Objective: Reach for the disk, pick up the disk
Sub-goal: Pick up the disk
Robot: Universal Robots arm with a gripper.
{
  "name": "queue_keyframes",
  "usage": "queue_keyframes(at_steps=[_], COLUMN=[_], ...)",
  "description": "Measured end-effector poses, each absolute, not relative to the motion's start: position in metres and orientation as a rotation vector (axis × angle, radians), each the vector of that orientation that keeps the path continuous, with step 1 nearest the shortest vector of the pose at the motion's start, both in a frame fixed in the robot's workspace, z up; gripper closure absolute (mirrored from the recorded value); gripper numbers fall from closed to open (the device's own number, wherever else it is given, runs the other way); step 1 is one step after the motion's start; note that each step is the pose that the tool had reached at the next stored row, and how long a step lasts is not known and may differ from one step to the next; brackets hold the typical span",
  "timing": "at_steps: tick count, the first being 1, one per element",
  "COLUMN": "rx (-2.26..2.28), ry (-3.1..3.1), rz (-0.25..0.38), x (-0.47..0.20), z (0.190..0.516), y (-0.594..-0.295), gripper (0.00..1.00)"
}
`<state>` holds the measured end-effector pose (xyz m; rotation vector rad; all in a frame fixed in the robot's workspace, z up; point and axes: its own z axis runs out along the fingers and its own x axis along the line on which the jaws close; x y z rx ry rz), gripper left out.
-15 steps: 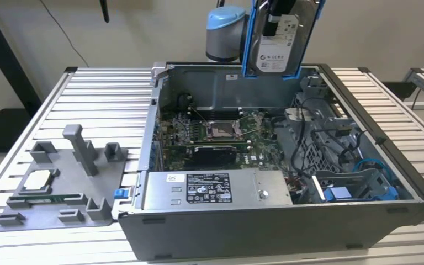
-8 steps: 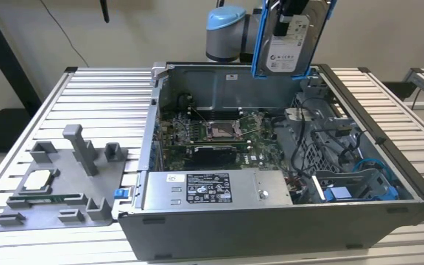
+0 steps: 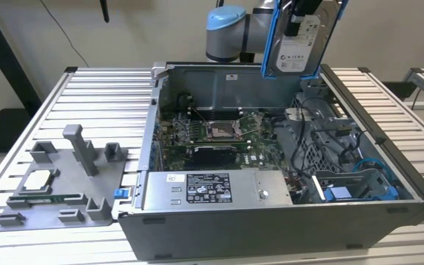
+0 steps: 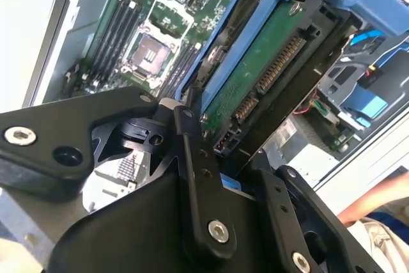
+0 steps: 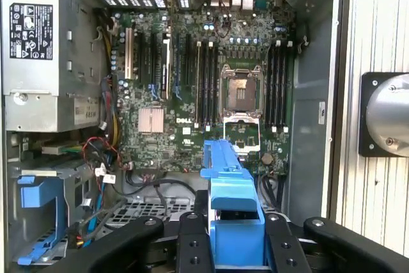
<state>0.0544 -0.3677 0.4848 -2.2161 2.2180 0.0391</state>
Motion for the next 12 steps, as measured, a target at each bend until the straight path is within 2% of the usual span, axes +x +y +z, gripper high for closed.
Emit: queue_keyframes(at_steps=[12], rx=[-2.216], ry=[2.218], rz=[0.039], x=[0.0621], z=[0.4848], y=[-0.3676], gripper=[1.00])
